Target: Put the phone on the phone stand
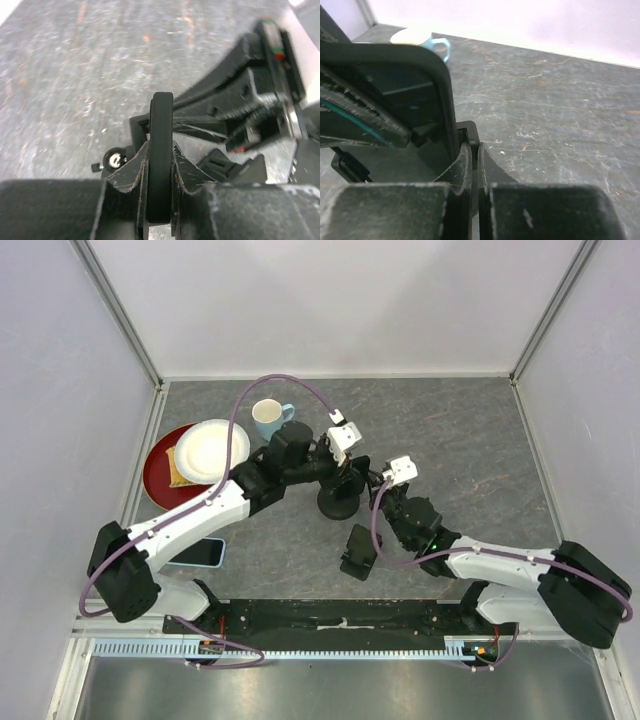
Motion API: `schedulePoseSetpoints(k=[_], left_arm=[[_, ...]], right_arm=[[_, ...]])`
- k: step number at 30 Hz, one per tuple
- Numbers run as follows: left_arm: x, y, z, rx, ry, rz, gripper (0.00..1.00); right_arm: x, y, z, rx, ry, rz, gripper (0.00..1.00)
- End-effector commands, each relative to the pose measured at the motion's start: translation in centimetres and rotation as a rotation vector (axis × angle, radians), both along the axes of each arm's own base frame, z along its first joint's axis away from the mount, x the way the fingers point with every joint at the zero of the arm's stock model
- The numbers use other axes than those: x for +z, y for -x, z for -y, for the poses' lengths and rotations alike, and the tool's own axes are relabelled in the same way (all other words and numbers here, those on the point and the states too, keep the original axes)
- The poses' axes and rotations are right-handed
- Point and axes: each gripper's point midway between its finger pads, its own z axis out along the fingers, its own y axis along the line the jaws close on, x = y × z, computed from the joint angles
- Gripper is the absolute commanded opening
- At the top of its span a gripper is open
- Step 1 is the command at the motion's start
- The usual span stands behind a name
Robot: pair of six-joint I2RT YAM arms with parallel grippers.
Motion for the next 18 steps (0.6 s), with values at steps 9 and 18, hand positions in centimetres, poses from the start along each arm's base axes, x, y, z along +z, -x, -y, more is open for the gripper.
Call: schedulePoseSetpoints(k=[9, 18], left_arm=[[-1.4, -7.9, -8.1, 0.987, -0.098, 0.126, 0.02], [-2.1, -7.6, -7.0, 0.953, -0.065, 0.088, 0.02]], right_arm=[[1.6, 0.8, 0.7, -0.461, -0.026, 0.103, 0.00], [3.4, 1.3, -2.2, -0.290, -0.054, 0.125, 0.00]])
